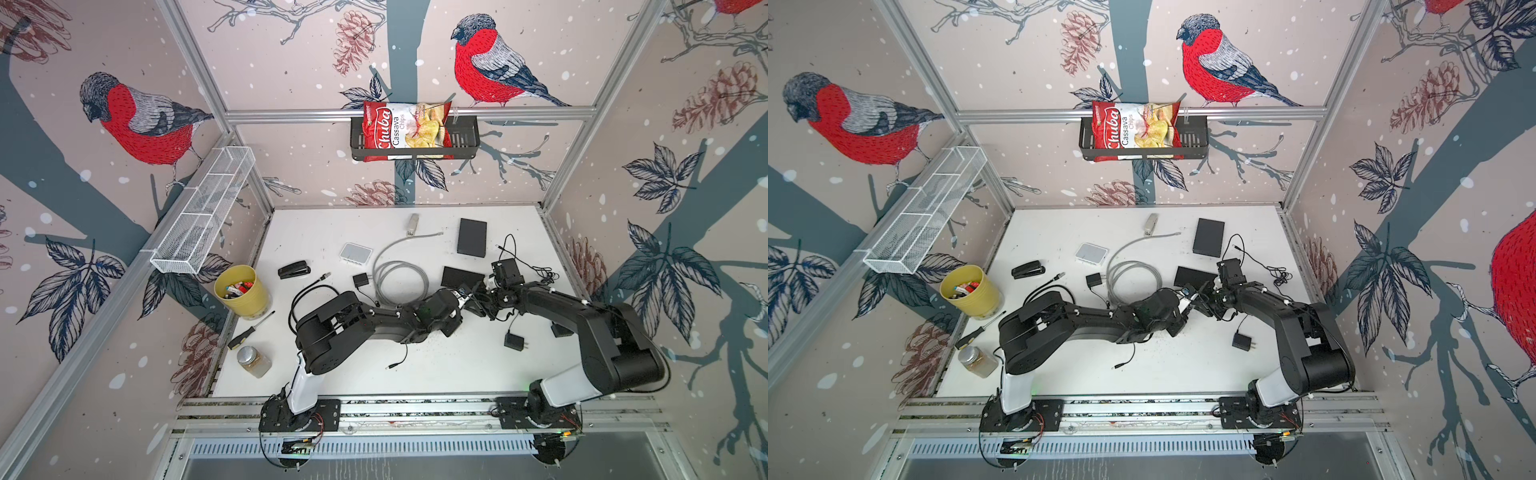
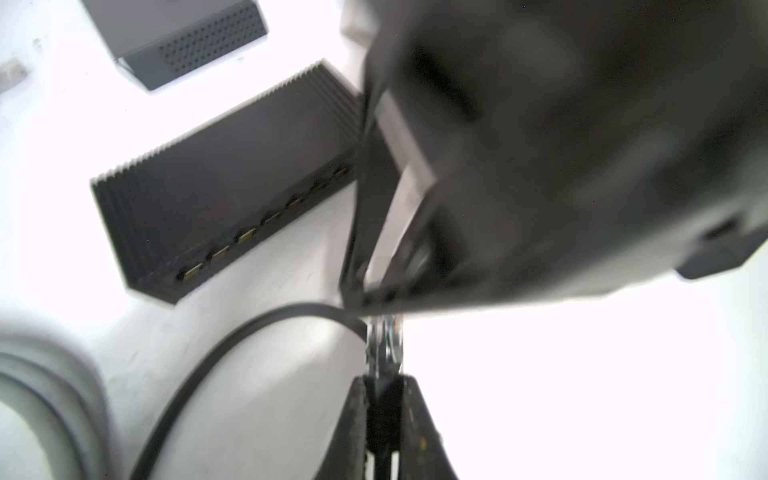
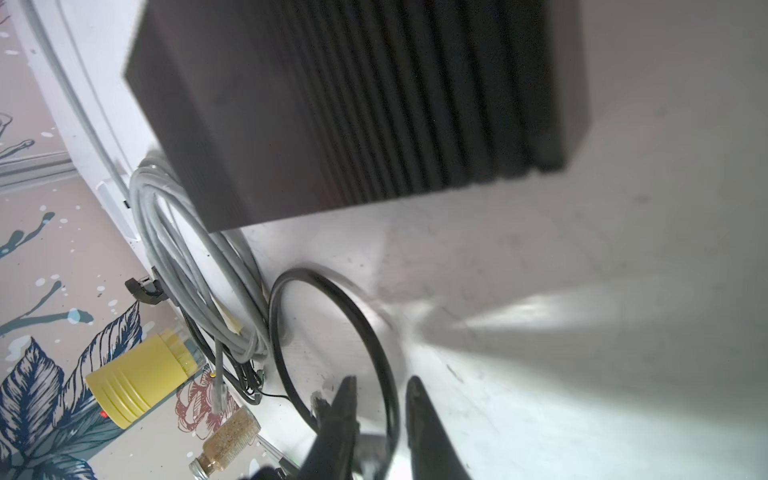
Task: Insert the plug into the switch port
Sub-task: 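Hold the ethernet plug upright with the left gripper beside the right gripper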
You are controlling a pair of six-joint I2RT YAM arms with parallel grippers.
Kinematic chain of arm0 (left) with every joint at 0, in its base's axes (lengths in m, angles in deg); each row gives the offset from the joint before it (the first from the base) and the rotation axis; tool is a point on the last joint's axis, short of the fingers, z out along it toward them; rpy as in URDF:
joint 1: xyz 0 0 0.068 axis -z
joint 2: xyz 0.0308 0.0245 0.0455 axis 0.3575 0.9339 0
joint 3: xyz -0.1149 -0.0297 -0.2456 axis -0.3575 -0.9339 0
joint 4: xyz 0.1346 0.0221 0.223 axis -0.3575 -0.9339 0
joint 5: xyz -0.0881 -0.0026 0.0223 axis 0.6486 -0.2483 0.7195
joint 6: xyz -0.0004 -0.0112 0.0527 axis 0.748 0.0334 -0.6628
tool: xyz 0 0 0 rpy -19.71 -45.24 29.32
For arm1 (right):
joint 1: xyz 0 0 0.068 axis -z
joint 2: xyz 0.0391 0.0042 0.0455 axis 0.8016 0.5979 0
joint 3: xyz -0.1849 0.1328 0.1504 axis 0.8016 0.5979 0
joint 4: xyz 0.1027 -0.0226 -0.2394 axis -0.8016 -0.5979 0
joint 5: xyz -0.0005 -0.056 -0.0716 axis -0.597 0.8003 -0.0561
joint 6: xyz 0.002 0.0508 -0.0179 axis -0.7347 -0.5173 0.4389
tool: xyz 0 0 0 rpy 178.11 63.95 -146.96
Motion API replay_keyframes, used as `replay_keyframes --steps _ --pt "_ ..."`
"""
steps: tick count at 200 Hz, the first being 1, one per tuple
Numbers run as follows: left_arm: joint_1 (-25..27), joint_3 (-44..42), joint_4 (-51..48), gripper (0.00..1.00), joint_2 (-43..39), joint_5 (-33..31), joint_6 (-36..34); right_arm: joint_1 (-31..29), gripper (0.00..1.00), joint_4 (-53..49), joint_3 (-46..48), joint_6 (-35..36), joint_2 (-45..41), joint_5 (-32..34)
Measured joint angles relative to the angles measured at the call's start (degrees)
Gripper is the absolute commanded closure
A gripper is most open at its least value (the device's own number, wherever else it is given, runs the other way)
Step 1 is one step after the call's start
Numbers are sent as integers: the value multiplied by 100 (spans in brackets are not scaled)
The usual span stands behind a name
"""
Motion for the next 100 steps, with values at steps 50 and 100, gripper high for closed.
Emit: replay_keyframes --steps 50,100 --pt "-535 -225 7 94 -227 1445 103 173 64 35 4 503 -247 26" --pt "-660 -234 -17 93 -313 2330 90 153 64 579 400 918 -765 -304"
